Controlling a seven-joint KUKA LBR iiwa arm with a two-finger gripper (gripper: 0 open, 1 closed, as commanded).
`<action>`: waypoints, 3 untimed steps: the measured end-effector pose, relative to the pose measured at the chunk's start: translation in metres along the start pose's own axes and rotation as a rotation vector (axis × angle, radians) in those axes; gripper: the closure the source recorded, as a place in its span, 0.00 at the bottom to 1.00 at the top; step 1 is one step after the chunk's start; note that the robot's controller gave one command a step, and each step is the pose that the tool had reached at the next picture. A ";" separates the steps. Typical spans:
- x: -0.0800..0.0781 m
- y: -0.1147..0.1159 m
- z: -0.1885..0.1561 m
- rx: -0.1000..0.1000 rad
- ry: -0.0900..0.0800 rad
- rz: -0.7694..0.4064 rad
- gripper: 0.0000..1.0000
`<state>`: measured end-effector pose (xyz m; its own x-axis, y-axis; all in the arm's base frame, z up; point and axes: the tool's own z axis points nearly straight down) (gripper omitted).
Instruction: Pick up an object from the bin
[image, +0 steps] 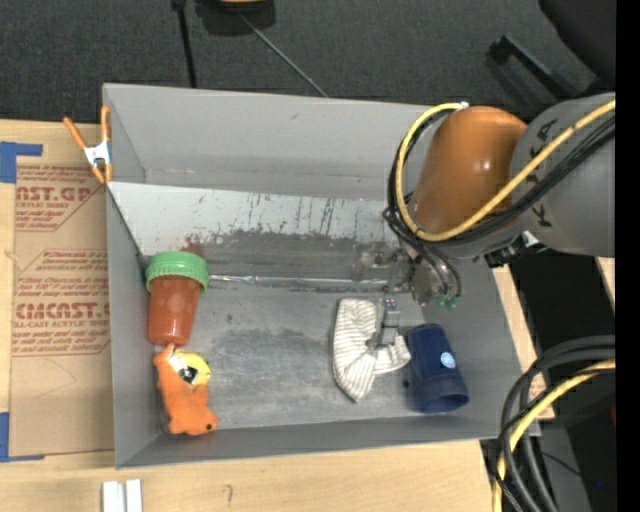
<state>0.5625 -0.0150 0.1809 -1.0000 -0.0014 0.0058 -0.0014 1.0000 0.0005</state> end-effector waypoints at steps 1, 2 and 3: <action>-0.002 0.000 -0.005 0.000 -0.008 0.000 0.00; -0.002 -0.023 0.043 0.001 -0.010 -0.161 0.00; -0.002 -0.056 0.043 0.002 -0.008 -0.371 0.00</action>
Offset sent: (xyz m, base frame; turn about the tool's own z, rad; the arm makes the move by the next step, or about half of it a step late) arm -0.0005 -0.0549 -0.1109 -0.3760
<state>0.5638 -0.0708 0.1381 -0.9316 -0.3634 -0.0021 -0.3634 0.9316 -0.0011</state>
